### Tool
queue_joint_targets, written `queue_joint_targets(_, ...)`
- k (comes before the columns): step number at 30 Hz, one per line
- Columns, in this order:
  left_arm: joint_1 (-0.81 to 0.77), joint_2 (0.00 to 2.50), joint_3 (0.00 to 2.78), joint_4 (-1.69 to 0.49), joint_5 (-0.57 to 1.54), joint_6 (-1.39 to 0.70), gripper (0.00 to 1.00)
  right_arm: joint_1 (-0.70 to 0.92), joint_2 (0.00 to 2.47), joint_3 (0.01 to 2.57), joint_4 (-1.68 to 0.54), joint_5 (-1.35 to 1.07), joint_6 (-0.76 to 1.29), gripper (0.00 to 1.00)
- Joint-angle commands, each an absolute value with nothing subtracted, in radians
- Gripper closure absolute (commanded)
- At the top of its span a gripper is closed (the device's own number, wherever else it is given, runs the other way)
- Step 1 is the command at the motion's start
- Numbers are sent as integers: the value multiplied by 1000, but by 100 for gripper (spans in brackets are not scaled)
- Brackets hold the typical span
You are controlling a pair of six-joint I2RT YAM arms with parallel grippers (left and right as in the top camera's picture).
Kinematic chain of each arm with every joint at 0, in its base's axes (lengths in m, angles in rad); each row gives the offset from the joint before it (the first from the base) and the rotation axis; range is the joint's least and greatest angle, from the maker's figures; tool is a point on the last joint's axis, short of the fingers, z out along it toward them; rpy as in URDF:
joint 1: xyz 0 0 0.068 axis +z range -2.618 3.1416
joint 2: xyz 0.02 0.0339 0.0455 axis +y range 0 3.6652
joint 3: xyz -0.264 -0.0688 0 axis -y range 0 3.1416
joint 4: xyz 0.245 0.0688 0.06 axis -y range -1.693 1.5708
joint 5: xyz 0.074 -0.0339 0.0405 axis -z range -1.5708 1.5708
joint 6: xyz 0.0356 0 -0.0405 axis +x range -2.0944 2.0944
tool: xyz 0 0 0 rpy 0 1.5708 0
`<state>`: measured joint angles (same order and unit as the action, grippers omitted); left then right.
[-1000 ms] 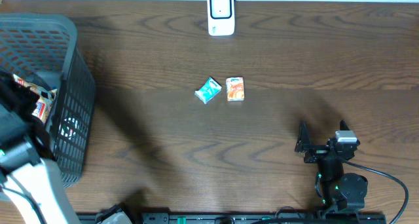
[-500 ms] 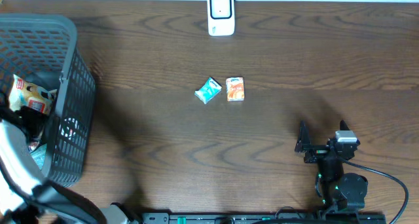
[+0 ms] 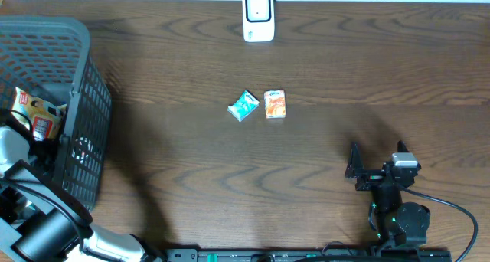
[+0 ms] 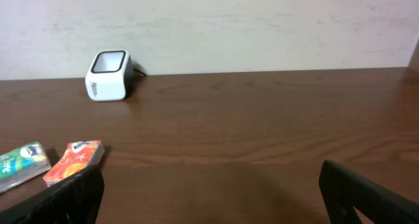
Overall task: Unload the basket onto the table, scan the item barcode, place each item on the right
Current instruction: 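Reach the left gripper into the basket and grasp the mint-green wrapper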
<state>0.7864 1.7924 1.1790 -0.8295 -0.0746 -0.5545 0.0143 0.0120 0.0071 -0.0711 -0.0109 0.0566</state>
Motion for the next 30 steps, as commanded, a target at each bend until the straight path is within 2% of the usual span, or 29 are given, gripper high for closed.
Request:
queue_joint_targets(1,791,1799,1193,-828,-161,-582,0,8,7,5,-75,-9,58,1)
queue_joint_targets(6,791,1799,1193,-829,-196,-582,41,8,7,5,-75,-9,58,1)
queue_joint_targets(10,791,1799,1193,-830,-195,-582,62,8,7,5,-75,-9,59,1)
queue_joint_targets(11,791,1799,1193,-832,-196,-581,70,8,7,5,-75,-9,58,1)
queue_joint_targets(13,791,1799,1193,-841,-195,-582,92,8,7,5,-75,-9,59,1)
queue_joint_targets(21,791,1749,1197,-904,-132,-582,93,8,7,5,-75,-9,58,1)
queue_joint_targets(27,791,1551,1232,-905,133,-582,93,8,7,5,-75,-9,58,1)
queue_joint_targets(30,791,1371,1235,-840,286,-582,93,8,7,5,-75,-9,58,1)
